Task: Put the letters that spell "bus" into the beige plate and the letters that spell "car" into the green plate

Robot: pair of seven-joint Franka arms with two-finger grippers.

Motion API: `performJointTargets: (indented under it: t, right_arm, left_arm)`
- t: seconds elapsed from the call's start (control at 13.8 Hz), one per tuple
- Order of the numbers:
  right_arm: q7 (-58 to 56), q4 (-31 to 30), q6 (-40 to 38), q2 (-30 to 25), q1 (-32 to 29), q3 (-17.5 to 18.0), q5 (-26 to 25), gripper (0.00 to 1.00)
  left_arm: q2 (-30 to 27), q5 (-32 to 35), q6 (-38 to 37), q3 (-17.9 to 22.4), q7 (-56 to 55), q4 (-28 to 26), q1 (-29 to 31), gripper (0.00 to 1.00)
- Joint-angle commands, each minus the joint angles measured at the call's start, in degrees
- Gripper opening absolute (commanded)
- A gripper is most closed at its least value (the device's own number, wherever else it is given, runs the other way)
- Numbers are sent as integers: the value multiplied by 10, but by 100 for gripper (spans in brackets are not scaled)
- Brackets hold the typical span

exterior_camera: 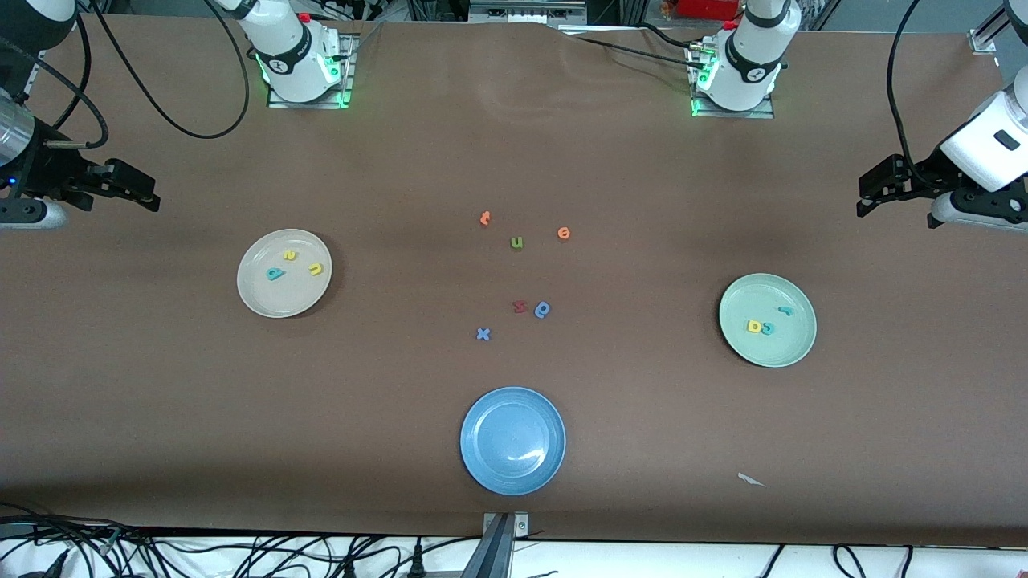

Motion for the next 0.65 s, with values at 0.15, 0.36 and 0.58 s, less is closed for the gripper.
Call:
performJointTargets:
  t: [0.15, 0.36, 0.58]
  right_arm:
    - [-8, -13, 2, -14, -8, 9, -8, 100]
    - [-8, -13, 2, -13, -8, 9, -8, 100]
    - [-8, -13, 2, -13, -7, 9, -8, 100]
  left_arm:
    - [-14, -7, -6, 0, -2, -10, -1, 100]
    - [-14, -6, -6, 0, -2, -10, -1, 100]
    - [-14, 6, -6, 0, -2, -10, -1, 100]
